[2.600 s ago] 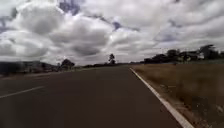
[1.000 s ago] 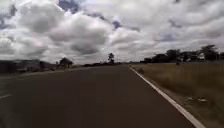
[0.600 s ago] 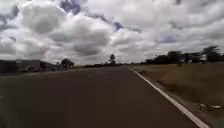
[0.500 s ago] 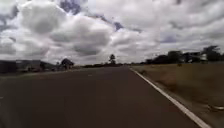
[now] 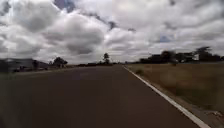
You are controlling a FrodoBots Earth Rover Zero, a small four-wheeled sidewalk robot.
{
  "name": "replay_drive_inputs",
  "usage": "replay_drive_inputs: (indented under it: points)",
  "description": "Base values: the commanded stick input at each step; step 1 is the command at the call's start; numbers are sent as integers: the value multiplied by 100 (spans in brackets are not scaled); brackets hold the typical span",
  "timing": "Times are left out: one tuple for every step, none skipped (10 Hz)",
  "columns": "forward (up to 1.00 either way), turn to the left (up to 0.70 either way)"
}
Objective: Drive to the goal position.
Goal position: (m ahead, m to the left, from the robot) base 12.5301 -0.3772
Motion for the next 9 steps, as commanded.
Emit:
replay_drive_inputs:
  points:
    - [70, 0]
    - [70, 0]
    - [70, 0]
    - [70, 0]
    - [70, 0]
    - [70, 0]
    - [70, -4]
    - [70, -20]
    - [70, -33]
